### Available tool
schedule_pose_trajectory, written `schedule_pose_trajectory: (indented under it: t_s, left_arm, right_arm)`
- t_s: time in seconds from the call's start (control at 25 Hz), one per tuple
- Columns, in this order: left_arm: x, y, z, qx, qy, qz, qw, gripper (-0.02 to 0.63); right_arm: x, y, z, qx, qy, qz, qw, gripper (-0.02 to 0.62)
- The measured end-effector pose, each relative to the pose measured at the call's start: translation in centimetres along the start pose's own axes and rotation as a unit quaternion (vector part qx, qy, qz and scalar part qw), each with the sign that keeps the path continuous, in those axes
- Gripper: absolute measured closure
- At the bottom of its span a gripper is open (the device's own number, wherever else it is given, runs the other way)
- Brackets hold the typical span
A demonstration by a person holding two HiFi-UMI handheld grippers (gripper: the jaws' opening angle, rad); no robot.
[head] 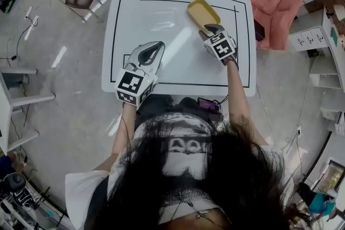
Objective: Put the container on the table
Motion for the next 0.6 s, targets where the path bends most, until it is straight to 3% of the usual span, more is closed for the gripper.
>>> schedule_pose_trajectory:
  t_s: [0.32,0.6]
  left_arm:
    - [-4.5,0.1,-0.6,-0.001,0.027,0.002,0.9996,0.606]
    - [-10.4,-0.5,-1.5,0.001,0.052,0.009,0.9986,0.606]
  right_arm:
    - [3.0,-1.3,-8.4,-0.094,0.002,0.034,0.995,0.5]
    - [5.3,-3.1,-16.3,-0.161,0.008,0.028,0.987,0.515]
Point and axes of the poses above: the fingertips, and each gripper's own axes: z forward along the fingers, x to its left, y out of its top, the point moved 7 cm from there along -z, backward along the fingers, and after that the axes turned 6 degrees about -y, right-handed, at the moved point
